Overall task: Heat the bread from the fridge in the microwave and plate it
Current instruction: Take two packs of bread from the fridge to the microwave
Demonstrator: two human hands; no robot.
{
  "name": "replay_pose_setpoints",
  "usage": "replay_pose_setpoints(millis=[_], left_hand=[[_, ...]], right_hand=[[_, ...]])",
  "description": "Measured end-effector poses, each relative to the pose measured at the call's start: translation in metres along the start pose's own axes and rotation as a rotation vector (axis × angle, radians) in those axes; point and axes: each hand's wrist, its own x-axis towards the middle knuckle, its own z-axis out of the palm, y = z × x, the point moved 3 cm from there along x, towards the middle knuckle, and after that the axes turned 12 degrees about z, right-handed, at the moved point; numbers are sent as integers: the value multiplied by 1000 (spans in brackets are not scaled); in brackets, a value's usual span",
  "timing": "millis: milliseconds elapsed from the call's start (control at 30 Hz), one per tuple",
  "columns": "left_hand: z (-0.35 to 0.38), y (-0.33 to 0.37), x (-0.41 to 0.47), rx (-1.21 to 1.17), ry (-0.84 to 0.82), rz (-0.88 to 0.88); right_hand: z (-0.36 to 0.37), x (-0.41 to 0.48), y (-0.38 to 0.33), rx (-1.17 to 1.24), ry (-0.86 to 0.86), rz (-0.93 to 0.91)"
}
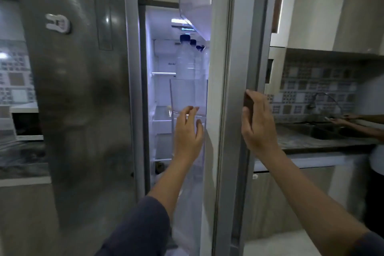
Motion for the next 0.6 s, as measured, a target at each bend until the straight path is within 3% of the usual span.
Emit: replay_pose_setpoints(millis=[167, 333, 500, 600], left_hand=[[25, 27, 17, 1, 84, 122], [55, 49, 35, -86, 115, 221], [95, 65, 51, -322, 5, 249], [128, 69, 59, -327, -64, 281]], right_hand=[[-52, -1, 30, 28, 174, 213], [-88, -5, 65, -179, 237, 368], [-102, 5, 97, -436, 290, 532], [-97, 12, 112, -364, 256, 579]])
